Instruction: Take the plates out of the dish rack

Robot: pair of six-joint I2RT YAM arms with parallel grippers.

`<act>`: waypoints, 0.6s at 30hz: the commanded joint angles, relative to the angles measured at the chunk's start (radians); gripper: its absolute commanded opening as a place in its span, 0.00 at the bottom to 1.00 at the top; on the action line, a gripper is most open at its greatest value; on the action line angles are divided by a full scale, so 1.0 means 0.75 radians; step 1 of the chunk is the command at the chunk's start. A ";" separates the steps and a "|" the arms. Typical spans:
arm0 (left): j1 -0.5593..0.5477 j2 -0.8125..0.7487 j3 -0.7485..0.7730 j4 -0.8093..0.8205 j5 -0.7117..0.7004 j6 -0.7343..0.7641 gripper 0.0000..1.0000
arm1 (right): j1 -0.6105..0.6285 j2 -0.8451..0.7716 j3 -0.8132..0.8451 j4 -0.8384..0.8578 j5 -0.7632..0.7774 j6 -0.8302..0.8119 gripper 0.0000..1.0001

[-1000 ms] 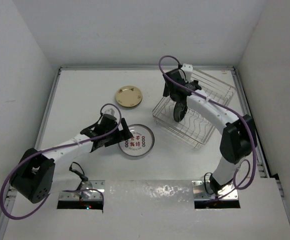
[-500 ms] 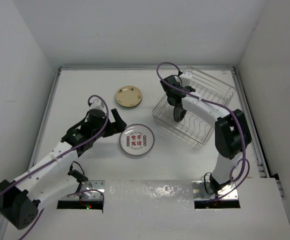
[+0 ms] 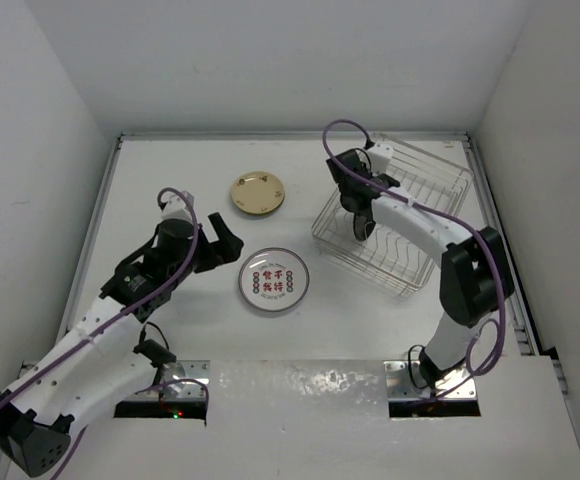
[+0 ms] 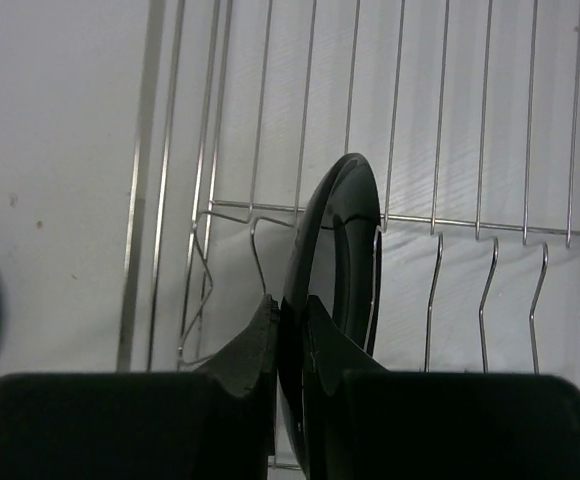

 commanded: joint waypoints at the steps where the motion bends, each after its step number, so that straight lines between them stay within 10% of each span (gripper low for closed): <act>1: -0.012 -0.047 0.079 0.022 -0.015 -0.004 1.00 | -0.003 -0.184 0.018 0.041 0.045 -0.054 0.00; 10: -0.012 -0.094 0.157 0.095 0.010 -0.098 1.00 | 0.001 -0.501 -0.027 0.139 -0.198 -0.282 0.00; 18: -0.012 -0.030 0.192 0.282 0.241 -0.314 1.00 | 0.264 -0.663 -0.082 -0.035 -0.867 -1.358 0.00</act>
